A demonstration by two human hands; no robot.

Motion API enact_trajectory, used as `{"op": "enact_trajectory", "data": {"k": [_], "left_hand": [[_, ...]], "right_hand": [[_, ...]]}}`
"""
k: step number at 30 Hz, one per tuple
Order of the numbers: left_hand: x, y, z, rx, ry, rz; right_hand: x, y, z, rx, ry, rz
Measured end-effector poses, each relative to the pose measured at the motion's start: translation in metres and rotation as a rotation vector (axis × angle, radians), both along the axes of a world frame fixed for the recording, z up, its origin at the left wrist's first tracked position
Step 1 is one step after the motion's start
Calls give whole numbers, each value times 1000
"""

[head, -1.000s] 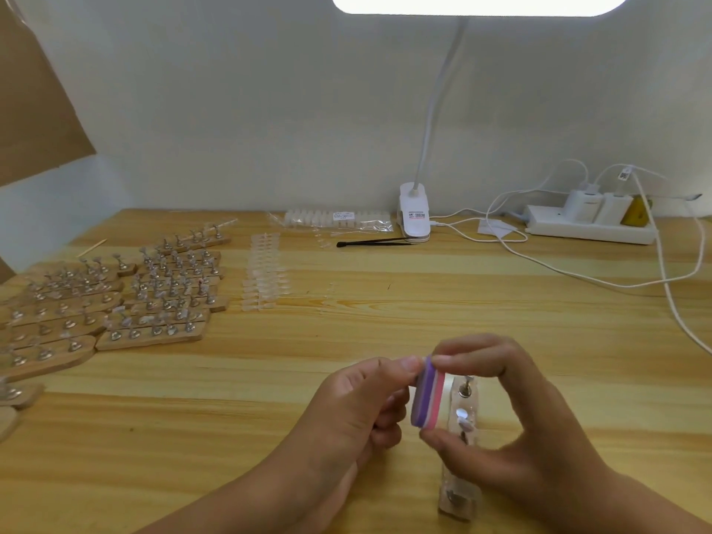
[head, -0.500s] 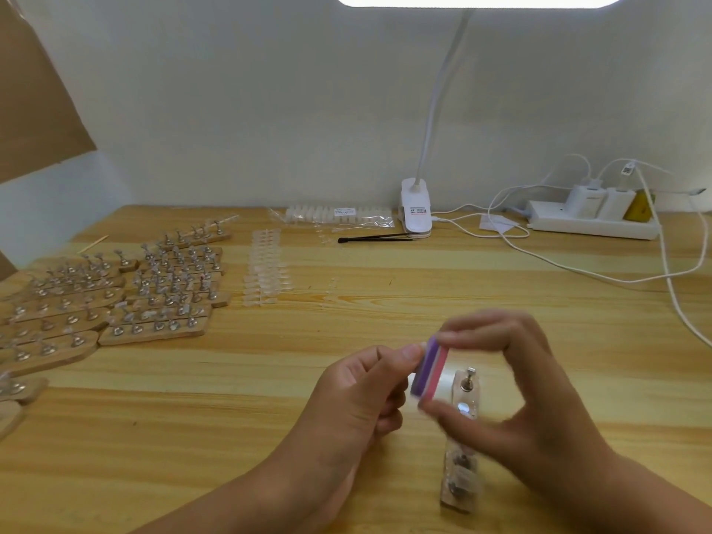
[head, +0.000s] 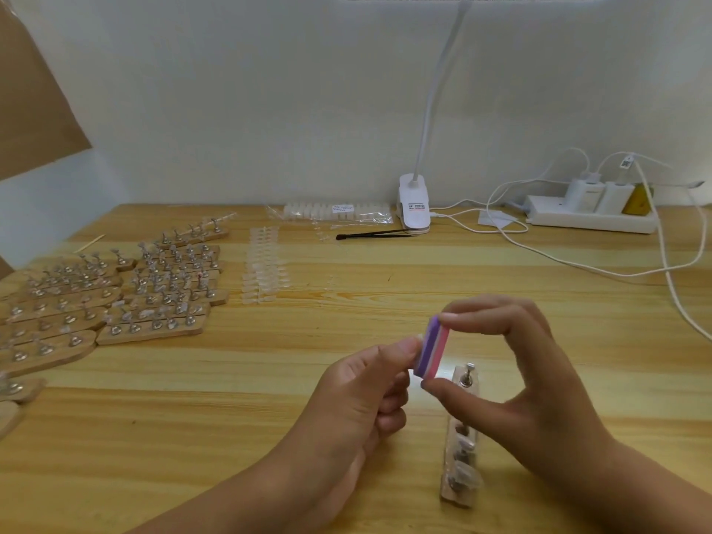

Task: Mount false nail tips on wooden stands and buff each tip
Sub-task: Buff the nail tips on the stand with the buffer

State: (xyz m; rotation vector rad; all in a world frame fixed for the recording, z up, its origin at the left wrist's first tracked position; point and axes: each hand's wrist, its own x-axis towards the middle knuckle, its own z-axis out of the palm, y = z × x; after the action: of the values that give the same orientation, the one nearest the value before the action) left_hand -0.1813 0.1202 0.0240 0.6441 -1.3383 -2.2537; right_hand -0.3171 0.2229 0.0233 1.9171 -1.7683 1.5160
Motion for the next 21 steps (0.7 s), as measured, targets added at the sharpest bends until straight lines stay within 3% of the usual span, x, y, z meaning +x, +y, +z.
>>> {"op": "enact_trajectory", "data": {"k": [21], "left_hand": [[-1, 1, 0, 82, 4, 30]], "right_hand": [[-2, -2, 3, -7, -8, -28]]}}
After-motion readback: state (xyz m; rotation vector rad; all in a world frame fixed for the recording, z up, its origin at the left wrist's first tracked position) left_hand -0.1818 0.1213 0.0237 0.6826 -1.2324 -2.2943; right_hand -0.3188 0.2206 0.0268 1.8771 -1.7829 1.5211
